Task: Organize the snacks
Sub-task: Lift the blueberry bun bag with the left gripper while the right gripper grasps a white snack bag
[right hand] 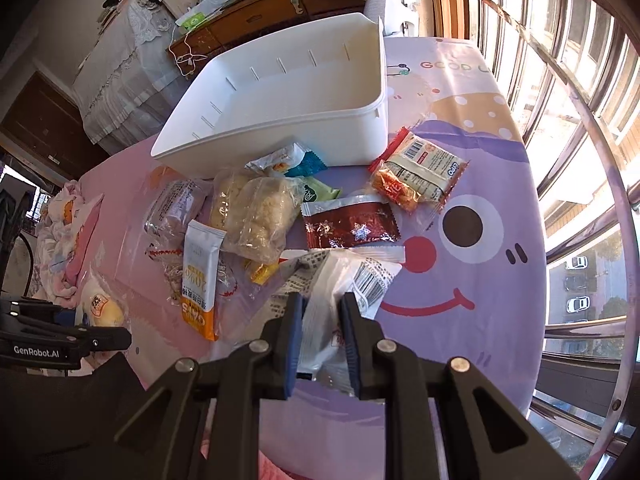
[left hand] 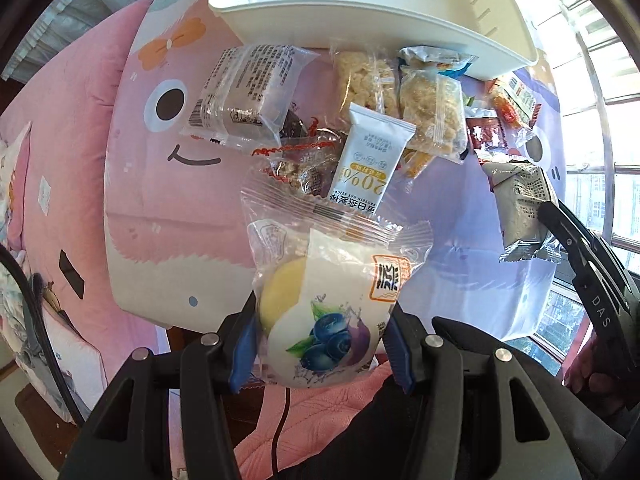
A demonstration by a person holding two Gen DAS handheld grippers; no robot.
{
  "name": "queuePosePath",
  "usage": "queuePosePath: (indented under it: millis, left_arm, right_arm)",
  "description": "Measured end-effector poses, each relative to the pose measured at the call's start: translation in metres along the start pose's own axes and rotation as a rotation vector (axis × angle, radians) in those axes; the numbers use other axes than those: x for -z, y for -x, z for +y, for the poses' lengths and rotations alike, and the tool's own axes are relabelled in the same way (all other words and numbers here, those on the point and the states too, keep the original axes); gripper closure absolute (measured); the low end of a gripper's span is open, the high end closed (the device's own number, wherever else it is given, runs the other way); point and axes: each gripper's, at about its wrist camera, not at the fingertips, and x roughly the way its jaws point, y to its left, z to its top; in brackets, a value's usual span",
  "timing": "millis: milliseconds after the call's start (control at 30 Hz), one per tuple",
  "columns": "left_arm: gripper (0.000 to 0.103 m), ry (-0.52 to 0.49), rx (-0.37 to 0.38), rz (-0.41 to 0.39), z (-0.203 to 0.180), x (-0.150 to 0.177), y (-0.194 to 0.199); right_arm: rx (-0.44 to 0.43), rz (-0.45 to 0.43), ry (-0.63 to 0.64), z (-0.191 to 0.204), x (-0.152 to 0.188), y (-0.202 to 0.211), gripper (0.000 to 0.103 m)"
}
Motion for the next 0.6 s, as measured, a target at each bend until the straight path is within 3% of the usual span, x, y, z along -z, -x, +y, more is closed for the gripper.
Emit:
queuePosePath:
  millis: [400, 600]
  left_arm:
    - [0.049, -0.166, 0.008, -0.171, -0.02, -0.036, 0.088]
    - [0.049, -0.223, 0.017, -0.27, -0.018, -0.071, 0.118]
  right_arm:
    - [0.004, -0.143, -0.015, 0.009, -0.028, 0.054, 0.084]
    - [0.028, -0.239, -0.012, 0.02, -0.055, 0.074, 0.084]
